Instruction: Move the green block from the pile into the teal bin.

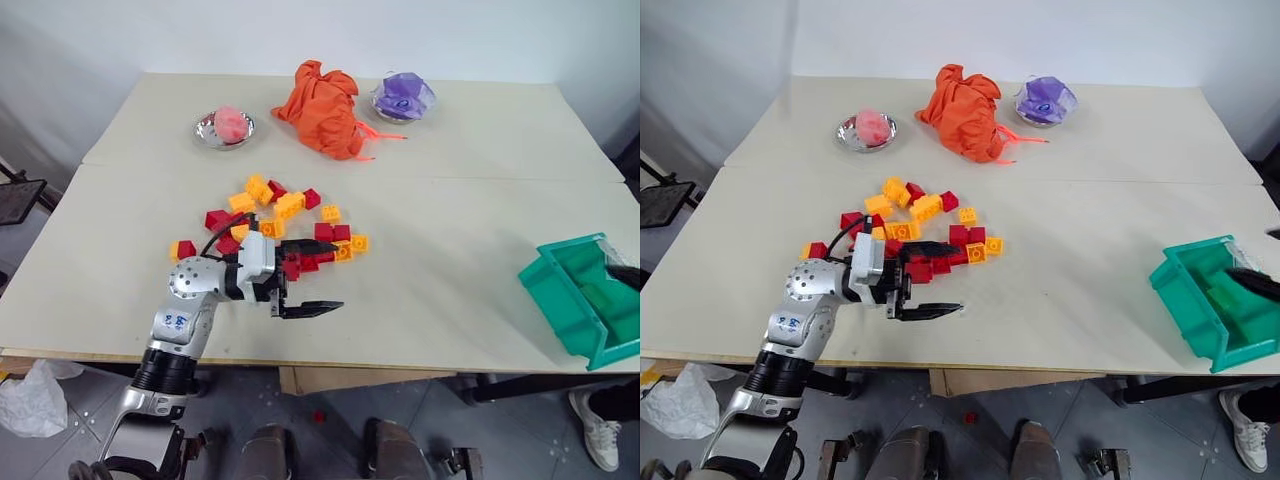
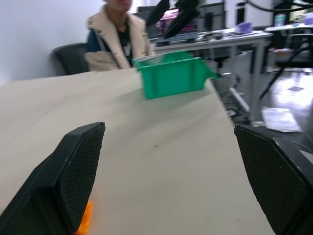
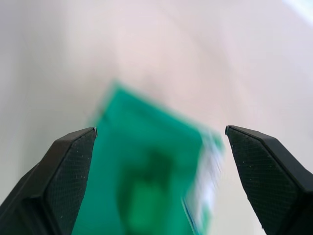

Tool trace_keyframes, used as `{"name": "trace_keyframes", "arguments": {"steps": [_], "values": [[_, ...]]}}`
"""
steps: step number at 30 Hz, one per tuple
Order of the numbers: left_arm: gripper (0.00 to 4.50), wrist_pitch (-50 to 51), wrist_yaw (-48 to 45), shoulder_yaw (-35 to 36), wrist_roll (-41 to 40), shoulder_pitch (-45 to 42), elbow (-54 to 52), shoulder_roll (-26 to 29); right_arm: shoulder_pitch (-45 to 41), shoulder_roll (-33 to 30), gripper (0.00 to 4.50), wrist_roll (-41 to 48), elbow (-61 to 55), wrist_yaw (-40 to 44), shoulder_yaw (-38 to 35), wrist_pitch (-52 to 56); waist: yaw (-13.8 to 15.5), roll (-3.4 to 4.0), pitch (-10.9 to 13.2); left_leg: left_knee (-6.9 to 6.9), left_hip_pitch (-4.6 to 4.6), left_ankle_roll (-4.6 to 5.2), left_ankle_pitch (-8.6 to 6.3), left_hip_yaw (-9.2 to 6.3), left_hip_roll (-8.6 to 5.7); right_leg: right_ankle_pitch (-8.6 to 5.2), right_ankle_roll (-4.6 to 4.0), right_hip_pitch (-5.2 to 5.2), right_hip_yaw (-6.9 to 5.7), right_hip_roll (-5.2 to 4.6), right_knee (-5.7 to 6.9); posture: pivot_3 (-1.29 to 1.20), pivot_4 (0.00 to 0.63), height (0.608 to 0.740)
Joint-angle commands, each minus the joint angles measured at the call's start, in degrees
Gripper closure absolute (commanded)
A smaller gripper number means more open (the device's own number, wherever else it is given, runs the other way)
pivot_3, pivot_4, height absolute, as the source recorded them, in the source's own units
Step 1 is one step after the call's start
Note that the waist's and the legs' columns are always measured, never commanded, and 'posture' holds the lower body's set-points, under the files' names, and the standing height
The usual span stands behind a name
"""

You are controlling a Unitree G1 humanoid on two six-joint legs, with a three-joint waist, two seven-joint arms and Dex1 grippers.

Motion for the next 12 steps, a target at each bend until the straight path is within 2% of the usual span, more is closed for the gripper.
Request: {"name": "trace_keyframes", "arguments": {"steps": [1,6,12], "values": [[0.00,0.31,3.83,4.14,1.02,2.01,-0.79,3.27,-3.13,4.07,0.06,4.81,-8.71,-0.19,5.61,0.06,-0.02,-0.02,0.01,-0.02,0.02,-0.01,0.01,-0.01,0.04,0.00,0.00,0.01,-0.01,0.04,-0.01,0.00,0.150,0.740],[0.00,0.32,9.73,9.99,2.19,8.30,-1.82,8.07,-4.99,15.51,0.06,4.76,-15.64,-3.56,14.93,-5.23,0.17,-0.02,0.03,-0.03,-0.01,-0.02,0.00,-0.02,0.03,0.00,0.00,0.00,-0.03,0.03,-0.03,0.00,0.150,0.740],[0.00,0.35,17.59,16.81,2.16,17.44,-7.35,9.00,-2.11,28.28,0.06,-1.10,-15.16,-11.17,22.74,-15.97,1.09,-0.07,0.02,-0.03,-0.05,-0.02,-0.01,-0.05,0.00,0.00,0.00,-0.01,-0.07,0.00,-0.04,0.00,0.150,0.740]]}}
